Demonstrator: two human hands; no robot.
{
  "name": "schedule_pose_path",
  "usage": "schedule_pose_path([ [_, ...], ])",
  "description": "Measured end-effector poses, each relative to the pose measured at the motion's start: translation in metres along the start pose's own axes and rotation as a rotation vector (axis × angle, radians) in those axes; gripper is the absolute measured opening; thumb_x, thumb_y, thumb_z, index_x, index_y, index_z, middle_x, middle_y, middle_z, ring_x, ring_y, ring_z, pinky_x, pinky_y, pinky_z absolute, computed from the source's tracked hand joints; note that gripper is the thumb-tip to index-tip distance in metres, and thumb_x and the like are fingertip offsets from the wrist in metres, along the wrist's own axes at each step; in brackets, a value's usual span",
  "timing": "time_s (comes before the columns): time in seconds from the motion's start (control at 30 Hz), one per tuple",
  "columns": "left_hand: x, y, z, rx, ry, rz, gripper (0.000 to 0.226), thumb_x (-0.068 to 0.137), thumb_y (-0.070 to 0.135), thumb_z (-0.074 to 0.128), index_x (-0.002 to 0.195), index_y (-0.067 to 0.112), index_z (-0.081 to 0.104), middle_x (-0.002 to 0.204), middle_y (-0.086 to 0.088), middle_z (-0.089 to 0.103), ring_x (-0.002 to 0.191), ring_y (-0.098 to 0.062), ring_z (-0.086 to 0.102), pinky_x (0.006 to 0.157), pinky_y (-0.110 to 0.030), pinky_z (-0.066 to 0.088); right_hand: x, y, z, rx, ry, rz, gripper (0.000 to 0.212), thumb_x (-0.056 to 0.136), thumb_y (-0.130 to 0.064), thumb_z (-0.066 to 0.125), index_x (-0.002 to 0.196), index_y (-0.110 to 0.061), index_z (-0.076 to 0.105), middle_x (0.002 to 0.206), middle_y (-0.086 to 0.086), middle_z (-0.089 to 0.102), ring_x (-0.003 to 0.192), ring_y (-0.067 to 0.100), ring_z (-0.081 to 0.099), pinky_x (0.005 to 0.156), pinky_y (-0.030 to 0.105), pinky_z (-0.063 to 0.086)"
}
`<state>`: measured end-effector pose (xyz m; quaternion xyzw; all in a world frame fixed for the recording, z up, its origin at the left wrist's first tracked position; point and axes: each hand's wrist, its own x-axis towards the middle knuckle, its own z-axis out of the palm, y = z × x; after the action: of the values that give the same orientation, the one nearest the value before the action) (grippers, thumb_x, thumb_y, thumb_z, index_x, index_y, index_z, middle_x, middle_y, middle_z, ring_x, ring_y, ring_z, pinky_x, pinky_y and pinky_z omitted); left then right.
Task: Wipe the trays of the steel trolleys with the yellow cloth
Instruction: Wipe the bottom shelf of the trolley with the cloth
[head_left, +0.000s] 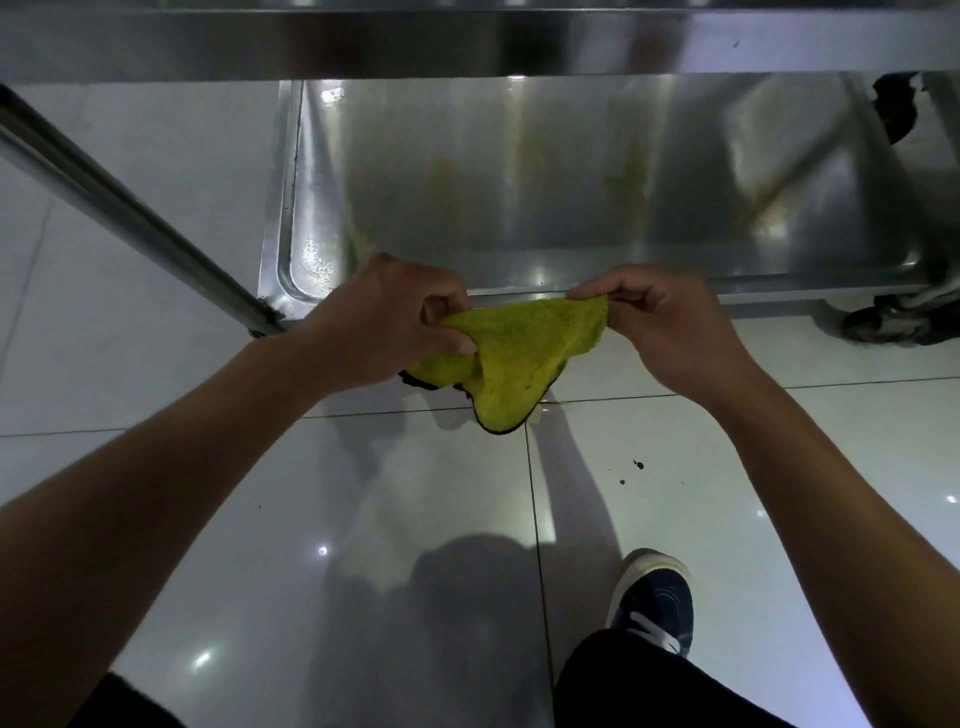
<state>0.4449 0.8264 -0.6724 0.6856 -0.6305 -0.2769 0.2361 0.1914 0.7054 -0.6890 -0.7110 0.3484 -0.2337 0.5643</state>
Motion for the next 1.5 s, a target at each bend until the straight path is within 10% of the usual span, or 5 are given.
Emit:
schedule_pose_path([
  [0.43,0.001,0.000,-0.051,0.122,0.166,-0.179,0.020,0.077,0.042,0.083,0.089,0.032,0.071,0.078,0.021,0.063,0.076,0.013,0.057,0.060,-0.001,0.040,0.081,-0.027,0.034,0.016,-0.603,0.081,0.045,0.078,-0.001,0.061,0.097,-0.040,0.074,0.097,-0.019,0.075,0.092,-0.002,0.068,0.079,0.012,0.050],
  [0.57,-0.004,-0.010,-0.054,0.104,0.201,-0.237,0.020,0.078,0.040,0.083,0.091,0.030,0.072,0.081,0.017,0.064,0.075,0.001,0.057,0.062,-0.008,0.041,0.082,-0.033,0.058,-0.138,-0.568,0.018,0.028,0.080,-0.034,0.078,0.107,-0.034,0.071,0.094,-0.015,0.071,0.087,0.003,0.066,0.075,0.023,0.056],
  [0.73,-0.018,-0.034,-0.052,0.116,0.222,-0.201,0.023,0.078,0.038,0.084,0.093,0.025,0.072,0.078,0.017,0.062,0.070,-0.001,0.057,0.061,-0.017,0.047,0.084,-0.021,0.097,-0.398,-0.297,-0.248,0.021,0.079,-0.018,0.083,0.077,-0.001,0.070,0.076,0.013,0.061,0.071,0.014,0.056,0.064,0.029,0.042],
  [1.0,-0.013,-0.049,-0.052,0.212,0.194,-0.062,0.016,0.082,0.022,0.079,0.095,0.021,0.069,0.082,0.010,0.062,0.075,-0.010,0.058,0.070,-0.036,0.052,0.066,-0.018,0.100,-0.360,-0.209,-0.189,0.004,0.089,-0.012,0.073,0.089,-0.011,0.069,0.077,0.000,0.064,0.072,0.010,0.058,0.065,0.026,0.042],
  [1.5,0.039,-0.043,-0.061,0.299,0.408,0.002,0.015,0.089,0.023,0.066,0.104,0.022,0.069,0.079,0.009,0.059,0.063,-0.010,0.049,0.064,-0.029,0.043,0.118,-0.034,0.069,-0.347,-0.080,-0.275,0.029,0.089,-0.012,0.070,0.109,-0.033,0.072,0.094,-0.024,0.071,0.089,-0.003,0.067,0.081,0.013,0.052],
])
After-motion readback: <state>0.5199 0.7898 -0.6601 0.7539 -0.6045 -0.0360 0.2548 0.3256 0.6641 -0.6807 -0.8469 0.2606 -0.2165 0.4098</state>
